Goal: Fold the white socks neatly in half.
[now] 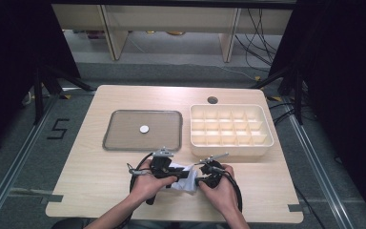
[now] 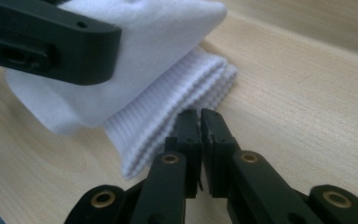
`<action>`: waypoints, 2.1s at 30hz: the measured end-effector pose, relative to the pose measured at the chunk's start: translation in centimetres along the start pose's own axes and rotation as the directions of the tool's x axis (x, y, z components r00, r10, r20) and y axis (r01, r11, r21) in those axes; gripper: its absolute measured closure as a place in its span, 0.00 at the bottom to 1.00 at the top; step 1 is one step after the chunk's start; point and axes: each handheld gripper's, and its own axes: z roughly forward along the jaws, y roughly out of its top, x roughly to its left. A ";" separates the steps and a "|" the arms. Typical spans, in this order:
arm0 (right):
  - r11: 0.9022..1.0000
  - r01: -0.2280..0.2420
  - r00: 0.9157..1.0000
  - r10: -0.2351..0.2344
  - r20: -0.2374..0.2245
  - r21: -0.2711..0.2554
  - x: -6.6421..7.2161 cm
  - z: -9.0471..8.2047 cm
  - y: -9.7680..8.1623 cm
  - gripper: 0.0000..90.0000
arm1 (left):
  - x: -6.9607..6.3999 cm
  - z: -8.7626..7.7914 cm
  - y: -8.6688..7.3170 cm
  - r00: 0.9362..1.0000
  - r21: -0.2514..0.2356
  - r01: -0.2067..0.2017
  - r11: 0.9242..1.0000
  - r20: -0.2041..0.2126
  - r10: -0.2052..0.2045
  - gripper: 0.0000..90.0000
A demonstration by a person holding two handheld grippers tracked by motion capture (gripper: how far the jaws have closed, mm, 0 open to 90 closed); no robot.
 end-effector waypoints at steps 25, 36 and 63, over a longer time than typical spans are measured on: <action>0.999 -0.010 1.000 0.010 0.003 -0.048 -0.2 -1.5 0.1 0.92 | -0.9 -0.7 0.6 0.999 -0.054 -0.017 0.998 0.046 0.019 0.78; 0.995 -0.019 0.999 0.022 0.034 -0.097 -0.6 -3.1 0.2 0.94 | -0.5 1.4 -0.7 0.999 0.052 0.004 0.999 0.042 -0.006 0.83; 0.998 0.034 0.995 -0.040 -0.091 -0.061 3.0 -0.7 3.1 1.00 | 5.3 -4.4 -2.6 0.970 0.055 0.240 0.969 -0.053 -0.237 0.54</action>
